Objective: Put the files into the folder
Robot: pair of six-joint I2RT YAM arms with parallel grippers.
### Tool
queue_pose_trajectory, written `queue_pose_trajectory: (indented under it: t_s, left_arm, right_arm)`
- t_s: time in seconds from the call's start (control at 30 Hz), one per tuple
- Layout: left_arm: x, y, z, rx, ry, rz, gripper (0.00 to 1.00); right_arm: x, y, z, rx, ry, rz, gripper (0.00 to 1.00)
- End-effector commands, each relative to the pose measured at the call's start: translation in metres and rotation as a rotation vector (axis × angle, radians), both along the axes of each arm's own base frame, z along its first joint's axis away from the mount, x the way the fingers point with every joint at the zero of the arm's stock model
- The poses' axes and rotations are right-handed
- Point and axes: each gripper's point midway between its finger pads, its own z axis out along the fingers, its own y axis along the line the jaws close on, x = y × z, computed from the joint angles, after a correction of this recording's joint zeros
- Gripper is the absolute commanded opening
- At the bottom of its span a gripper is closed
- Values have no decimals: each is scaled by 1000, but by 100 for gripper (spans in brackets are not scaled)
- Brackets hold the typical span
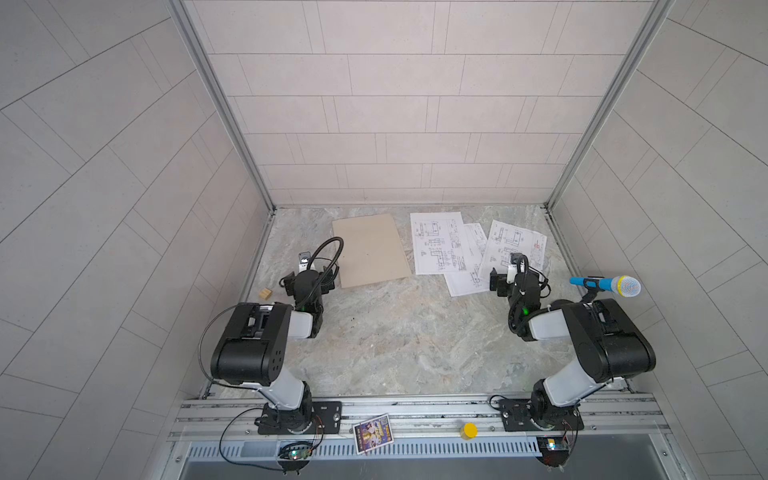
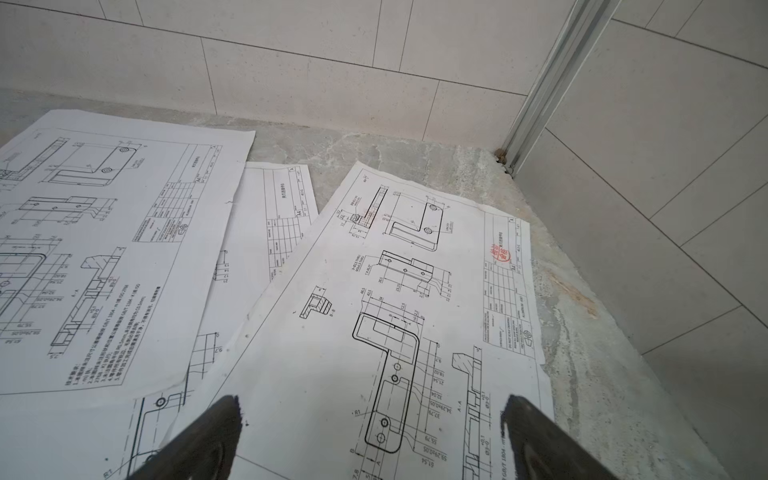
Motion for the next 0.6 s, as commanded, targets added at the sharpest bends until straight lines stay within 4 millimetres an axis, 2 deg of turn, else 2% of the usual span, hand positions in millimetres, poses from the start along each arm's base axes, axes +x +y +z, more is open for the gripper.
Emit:
queue_pose_trajectory:
  t_s: [0.0,0.57]
  left_arm:
    - [1,-1,5,2,-22,-1,100]
    - [1,-1,4,3,-18,-2,100]
  right_arm:
    - [1,-1,3,-5,-9,-2,100]
    - [2,-4,2,14,-3,0,100]
